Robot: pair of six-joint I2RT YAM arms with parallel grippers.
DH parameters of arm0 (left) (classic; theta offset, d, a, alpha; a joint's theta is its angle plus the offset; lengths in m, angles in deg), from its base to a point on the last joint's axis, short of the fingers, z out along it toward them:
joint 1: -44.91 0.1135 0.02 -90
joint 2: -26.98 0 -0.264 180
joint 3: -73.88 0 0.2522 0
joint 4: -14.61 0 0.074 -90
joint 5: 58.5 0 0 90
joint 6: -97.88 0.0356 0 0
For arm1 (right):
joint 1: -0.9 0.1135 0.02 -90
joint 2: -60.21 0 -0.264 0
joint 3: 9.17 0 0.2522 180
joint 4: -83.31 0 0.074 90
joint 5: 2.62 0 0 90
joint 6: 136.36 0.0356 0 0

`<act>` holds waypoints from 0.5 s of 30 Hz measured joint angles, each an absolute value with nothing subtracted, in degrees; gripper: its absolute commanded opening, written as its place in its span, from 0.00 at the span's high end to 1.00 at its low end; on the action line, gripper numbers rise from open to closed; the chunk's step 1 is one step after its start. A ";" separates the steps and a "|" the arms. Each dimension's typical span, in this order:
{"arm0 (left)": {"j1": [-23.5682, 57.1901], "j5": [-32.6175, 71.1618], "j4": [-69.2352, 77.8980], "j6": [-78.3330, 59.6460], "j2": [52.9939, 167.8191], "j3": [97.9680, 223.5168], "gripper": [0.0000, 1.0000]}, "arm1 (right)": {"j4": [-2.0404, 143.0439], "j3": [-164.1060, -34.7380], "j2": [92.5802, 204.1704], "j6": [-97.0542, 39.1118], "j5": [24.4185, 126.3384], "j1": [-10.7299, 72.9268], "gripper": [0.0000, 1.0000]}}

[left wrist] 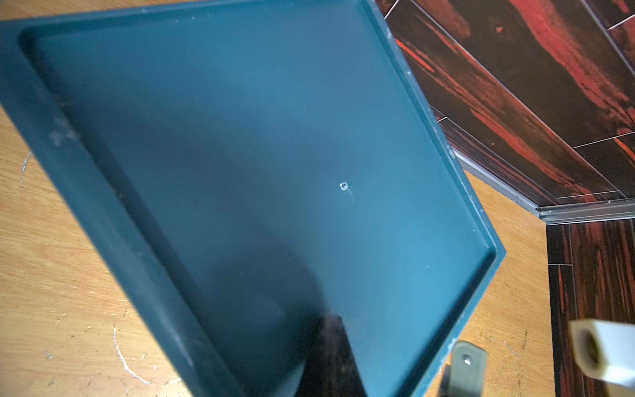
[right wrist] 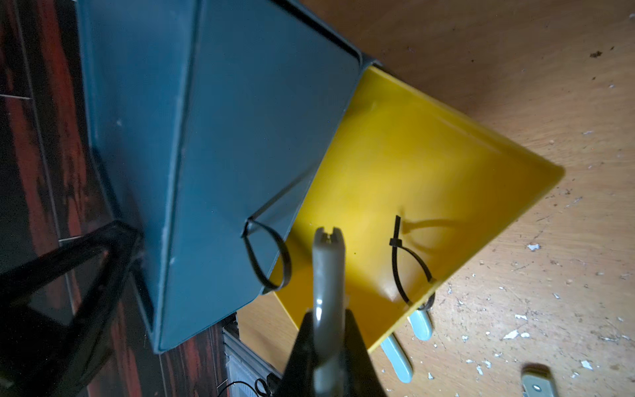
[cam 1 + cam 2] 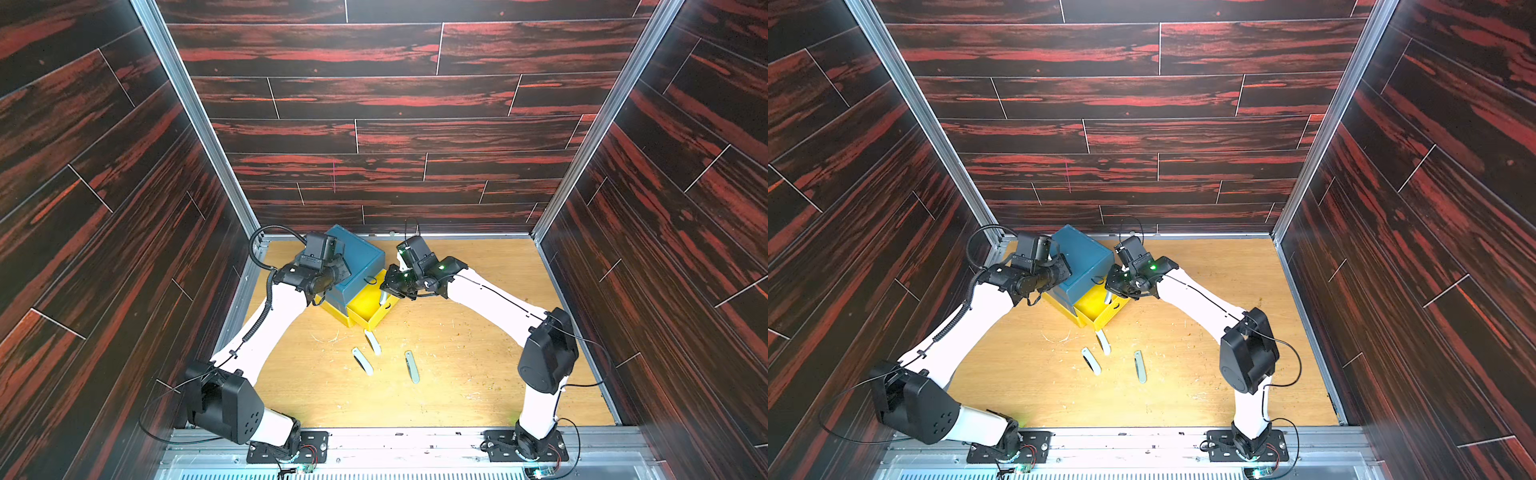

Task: Place the fruit knives into the drawer by color
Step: Place the fruit knife in the drawer.

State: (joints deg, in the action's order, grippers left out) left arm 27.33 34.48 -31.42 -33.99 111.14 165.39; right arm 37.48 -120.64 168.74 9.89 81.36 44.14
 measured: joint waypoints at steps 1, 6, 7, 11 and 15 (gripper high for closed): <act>27.35 34.48 -31.42 -33.97 111.12 165.39 1.00 | 37.48 -120.82 168.98 10.05 81.36 44.18 0.88; 27.39 34.42 -31.42 -33.97 111.03 165.35 1.00 | 37.54 -122.11 171.04 10.68 81.36 44.51 0.88; 27.41 34.40 -31.40 -33.97 111.03 165.33 1.00 | 37.50 -122.22 171.43 10.88 81.36 44.60 0.88; 27.54 34.20 -31.42 -33.97 110.98 165.28 1.00 | 37.52 -123.16 173.22 11.55 81.31 45.15 0.88; 27.65 34.03 -30.72 -33.97 110.61 164.61 1.00 | 37.56 -123.81 174.36 11.99 81.27 45.60 0.86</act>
State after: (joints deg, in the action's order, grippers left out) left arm 27.65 34.03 -30.72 -33.97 110.61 164.61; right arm 37.56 -123.81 174.36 11.99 81.27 45.60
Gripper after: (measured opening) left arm 0.050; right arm 0.133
